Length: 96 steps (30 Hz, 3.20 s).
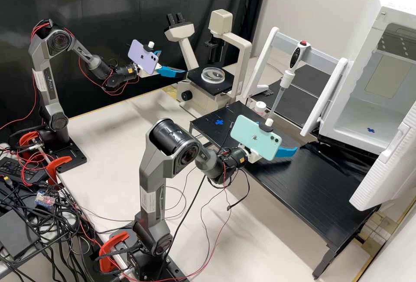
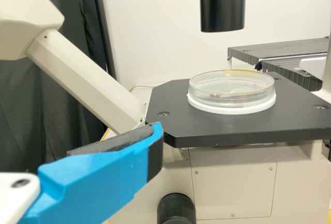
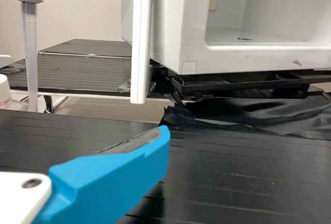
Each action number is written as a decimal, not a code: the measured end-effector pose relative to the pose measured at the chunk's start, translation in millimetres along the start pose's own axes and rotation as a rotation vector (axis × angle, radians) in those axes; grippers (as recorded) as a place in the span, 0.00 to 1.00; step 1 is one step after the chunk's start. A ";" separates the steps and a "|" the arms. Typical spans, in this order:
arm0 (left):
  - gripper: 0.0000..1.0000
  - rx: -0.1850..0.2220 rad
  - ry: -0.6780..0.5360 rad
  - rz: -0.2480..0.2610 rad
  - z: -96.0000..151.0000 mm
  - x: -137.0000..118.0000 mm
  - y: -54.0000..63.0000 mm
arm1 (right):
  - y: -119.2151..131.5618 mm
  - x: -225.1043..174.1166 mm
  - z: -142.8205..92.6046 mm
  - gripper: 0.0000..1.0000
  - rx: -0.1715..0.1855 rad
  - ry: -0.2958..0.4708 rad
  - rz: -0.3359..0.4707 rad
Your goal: Move the petri dish to the bench
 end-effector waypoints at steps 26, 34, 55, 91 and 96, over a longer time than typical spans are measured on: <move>1.00 0.000 0.000 0.000 0.0 0.0 0.0 | -35.7 -49.8 -73.7 1.00 -0.060 0.266 -0.098; 1.00 0.000 0.000 0.000 0.0 0.0 0.0 | -66.2 -66.4 -143.4 1.00 -0.157 0.444 -0.140; 1.00 0.000 0.000 0.000 0.0 0.0 0.0 | -130.6 3.9 -238.8 1.00 -0.244 0.417 -0.283; 1.00 0.000 0.000 0.000 0.0 0.0 0.0 | -197.1 116.7 -259.0 1.00 -0.195 0.214 -0.411; 1.00 0.000 0.000 0.000 0.0 0.0 0.0 | -199.1 118.6 -252.9 0.00 -0.181 0.195 -0.418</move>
